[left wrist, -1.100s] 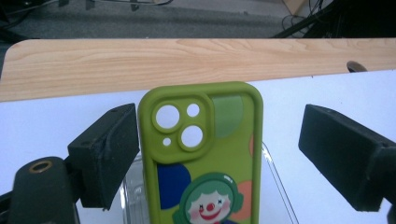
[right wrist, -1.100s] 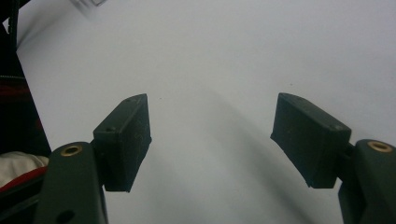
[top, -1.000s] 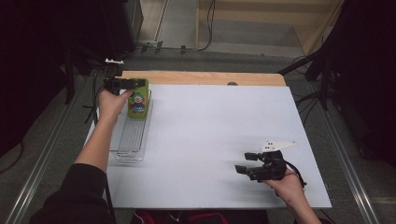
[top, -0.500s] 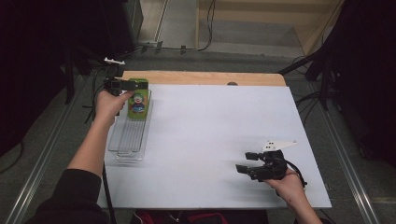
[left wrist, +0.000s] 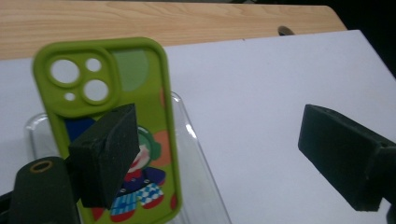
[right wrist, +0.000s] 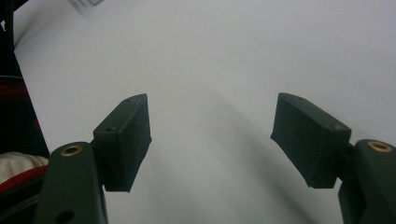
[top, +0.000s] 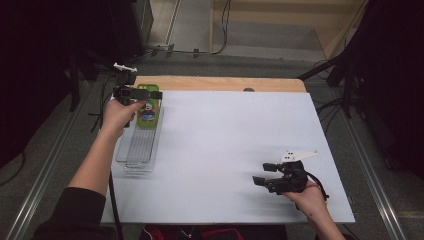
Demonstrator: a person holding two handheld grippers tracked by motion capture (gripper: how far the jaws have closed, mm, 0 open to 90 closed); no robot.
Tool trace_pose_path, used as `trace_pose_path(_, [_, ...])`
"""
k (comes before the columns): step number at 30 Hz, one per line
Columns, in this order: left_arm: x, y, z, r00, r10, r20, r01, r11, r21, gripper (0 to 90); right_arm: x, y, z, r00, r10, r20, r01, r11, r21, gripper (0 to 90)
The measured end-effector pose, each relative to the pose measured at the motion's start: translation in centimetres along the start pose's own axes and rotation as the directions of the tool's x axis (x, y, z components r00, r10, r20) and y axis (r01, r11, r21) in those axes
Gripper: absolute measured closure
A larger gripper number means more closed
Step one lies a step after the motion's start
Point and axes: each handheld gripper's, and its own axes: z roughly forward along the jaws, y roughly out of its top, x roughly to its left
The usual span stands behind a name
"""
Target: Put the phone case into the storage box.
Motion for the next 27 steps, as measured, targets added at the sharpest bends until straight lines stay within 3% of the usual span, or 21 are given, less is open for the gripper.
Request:
trace_pose_path(11, [-2.2,-0.4,-0.2,0.9959,0.072,0.055,-0.073,0.9972,0.015,13.5,-0.1,-0.1,-0.1,1.0,0.007,0.001,-0.007,1.0,-0.002,26.3])
trace_pose_path(14, [-2.9,-0.8,-0.2,0.992,0.112,0.058,-0.113,0.9936,0.002,14.8,-0.1,-0.1,-0.1,1.0,0.009,0.0,-0.009,1.0,-0.003,26.3])
trace_pose_path(27, [-4.8,-2.6,-0.6,0.9771,0.158,0.142,-0.163,0.9865,0.019,14.9,-0.2,-0.2,-0.1,0.9999,0.012,0.002,-0.012,1.0,0.0,26.3])
